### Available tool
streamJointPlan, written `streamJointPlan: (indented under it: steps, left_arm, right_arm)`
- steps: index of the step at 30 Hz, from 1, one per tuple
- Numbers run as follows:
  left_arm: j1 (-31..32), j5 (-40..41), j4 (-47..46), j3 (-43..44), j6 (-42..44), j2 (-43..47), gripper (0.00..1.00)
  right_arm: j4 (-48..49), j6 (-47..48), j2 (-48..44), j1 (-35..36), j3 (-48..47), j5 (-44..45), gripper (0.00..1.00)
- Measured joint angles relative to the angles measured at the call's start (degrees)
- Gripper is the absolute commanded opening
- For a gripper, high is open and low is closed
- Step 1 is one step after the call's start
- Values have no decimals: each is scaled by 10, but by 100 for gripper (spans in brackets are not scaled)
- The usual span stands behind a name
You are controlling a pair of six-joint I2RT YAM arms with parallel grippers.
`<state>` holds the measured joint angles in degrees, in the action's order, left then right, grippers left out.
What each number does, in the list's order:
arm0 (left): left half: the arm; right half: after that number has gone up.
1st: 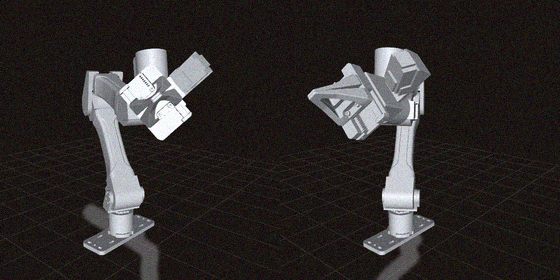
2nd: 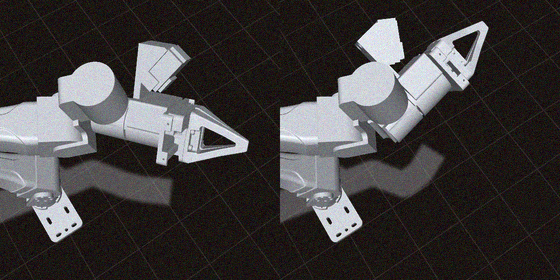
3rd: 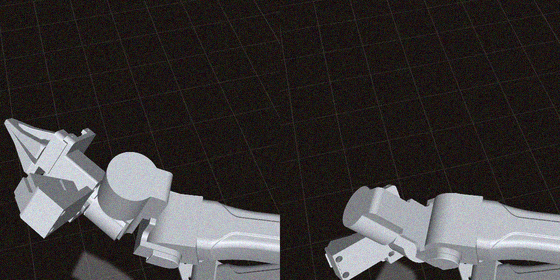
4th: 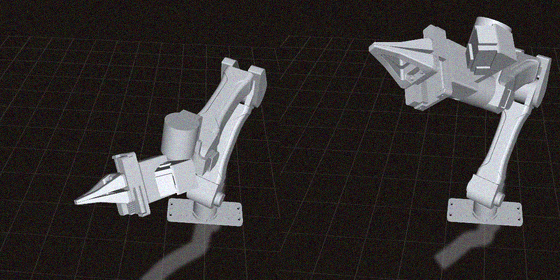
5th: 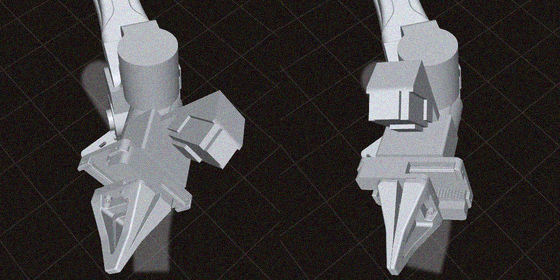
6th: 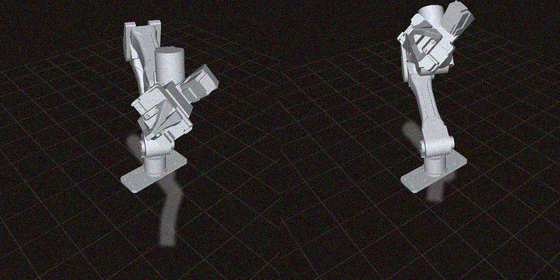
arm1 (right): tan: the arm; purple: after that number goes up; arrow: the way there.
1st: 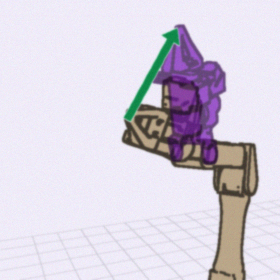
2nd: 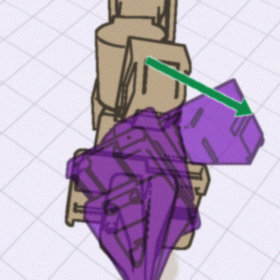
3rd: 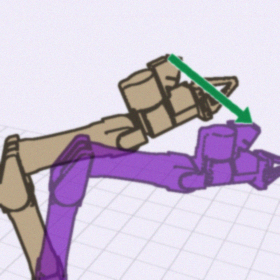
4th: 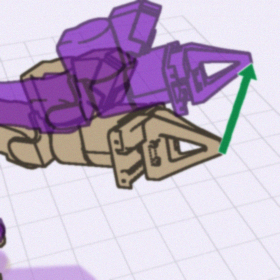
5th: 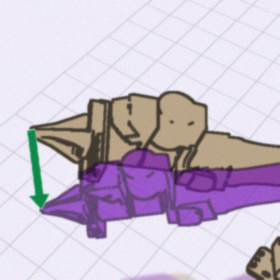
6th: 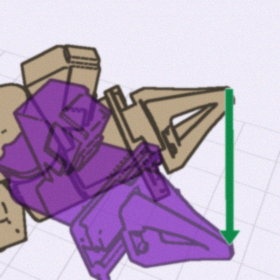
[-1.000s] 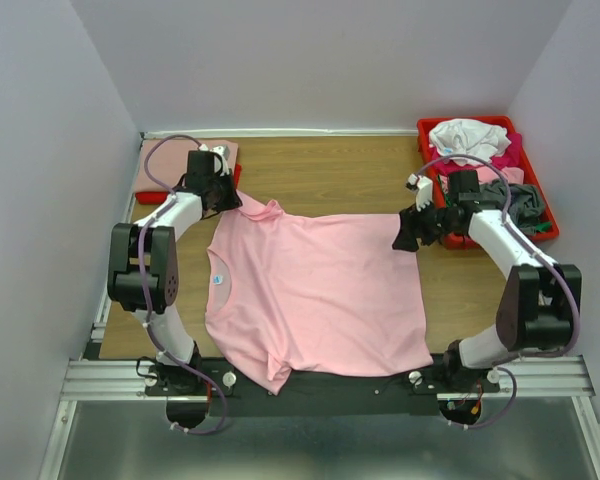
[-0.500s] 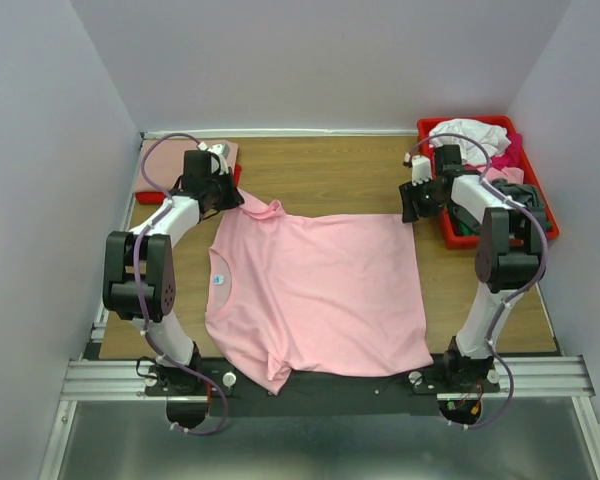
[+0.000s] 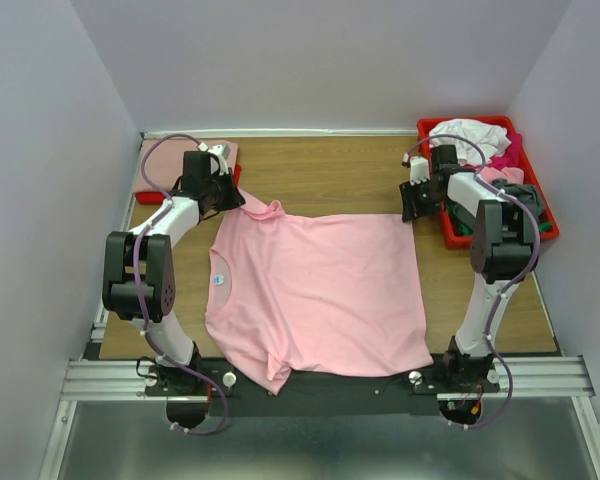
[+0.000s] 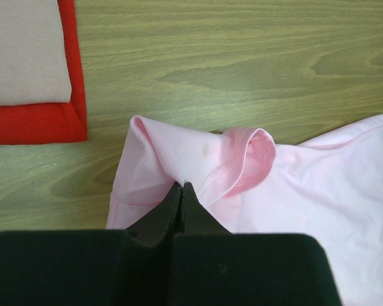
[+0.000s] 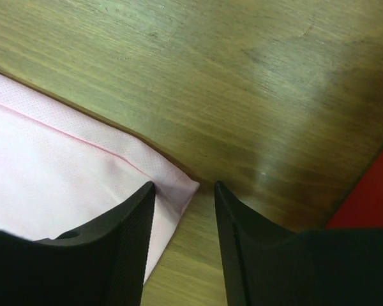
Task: Fold and stack the t-shirts
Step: Flatten the tshirt out
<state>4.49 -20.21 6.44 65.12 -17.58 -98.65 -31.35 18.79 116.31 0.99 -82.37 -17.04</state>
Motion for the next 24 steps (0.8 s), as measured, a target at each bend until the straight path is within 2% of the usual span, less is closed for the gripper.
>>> streamJointPlan:
  steps: [2,3,4,7,10,17,24]
  left_arm:
    - [0,-1,0,0,0,0,0]
    - [0,-1,0,0,0,0,0]
    - [-1,-2,-1,0,0,0,0]
    - [-3,-3,-3,0,0,0,0]
    - [-5,-9,-7,-1,0,0,0]
    - [-16,-34,-15,-7,-5,0,0]
    - [-28,-87,-38,-25,-24,0,0]
  right_arm:
    - [0,0,1,0,0,-3,40]
    - [0,-1,1,0,0,-6,33]
    - [0,0,2,0,0,-7,33]
    - [0,0,5,0,-3,-20,15]
    - [-1,3,5,0,-5,-29,8]
    - [-2,10,-7,0,-5,-49,0]
    - [-2,23,-61,0,6,-80,1]
